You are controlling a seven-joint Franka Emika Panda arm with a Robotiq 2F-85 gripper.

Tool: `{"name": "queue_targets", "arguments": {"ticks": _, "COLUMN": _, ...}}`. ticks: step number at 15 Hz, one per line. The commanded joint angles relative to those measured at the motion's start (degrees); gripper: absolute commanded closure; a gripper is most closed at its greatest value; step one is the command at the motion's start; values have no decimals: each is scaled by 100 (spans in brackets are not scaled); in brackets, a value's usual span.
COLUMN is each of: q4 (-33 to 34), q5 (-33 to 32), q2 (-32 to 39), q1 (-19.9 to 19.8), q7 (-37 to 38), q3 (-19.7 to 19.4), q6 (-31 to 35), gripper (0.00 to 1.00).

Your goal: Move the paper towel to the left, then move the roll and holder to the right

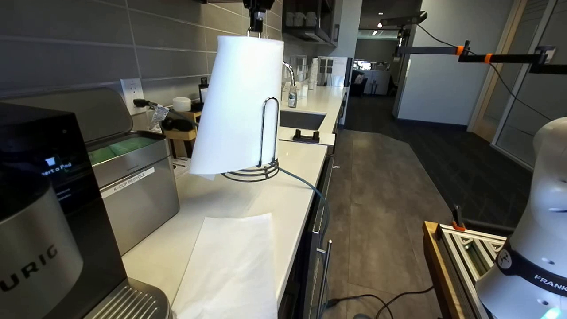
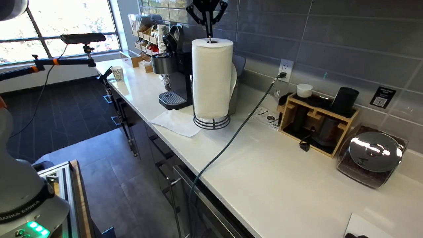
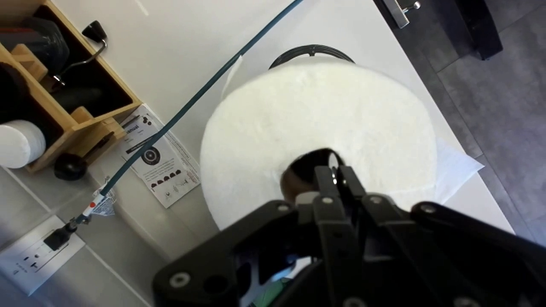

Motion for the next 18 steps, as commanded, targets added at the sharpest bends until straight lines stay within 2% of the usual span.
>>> {"name": "queue_targets", "arguments": {"ticks": 1, "q4": 1066, "q5": -25, "q2": 353, "q1": -114, "q7": 73, "q3": -122, "q6": -556, "gripper": 98}}
{"name": "queue_targets", "arguments": {"ticks": 9, "q4": 2272, "q5": -445, "q2": 1173, "q1": -514, "q7": 1041, "q3": -620, "q6": -562, "gripper": 98}}
{"name": "queue_targets", "arguments": {"ticks": 13, "q4": 2658, "q5": -167, "q2": 1569, "q1": -924, "q7": 1648, "q3": -687, "q6": -743, "gripper": 98}}
{"name": "queue_targets", "arguments": {"ticks": 14, "q4": 1998, "q5": -295, "q2": 1262, "q1": -757, "q7": 1370, "q3": -692, "q6": -444, "gripper": 98}}
{"name": "queue_targets", "arguments": {"ticks": 15, "q4": 2022, "q5": -285, "q2": 1333, "q1": -820, "q7": 1383, "q3": -692, "q6": -455, "gripper": 93}}
{"name": "queue_targets", "arguments": {"ticks": 18, "q4": 1956, "q5": -285, "q2": 1375, "q1": -807, "q7": 1371, "q3": -690, "q6": -455, "gripper": 93}}
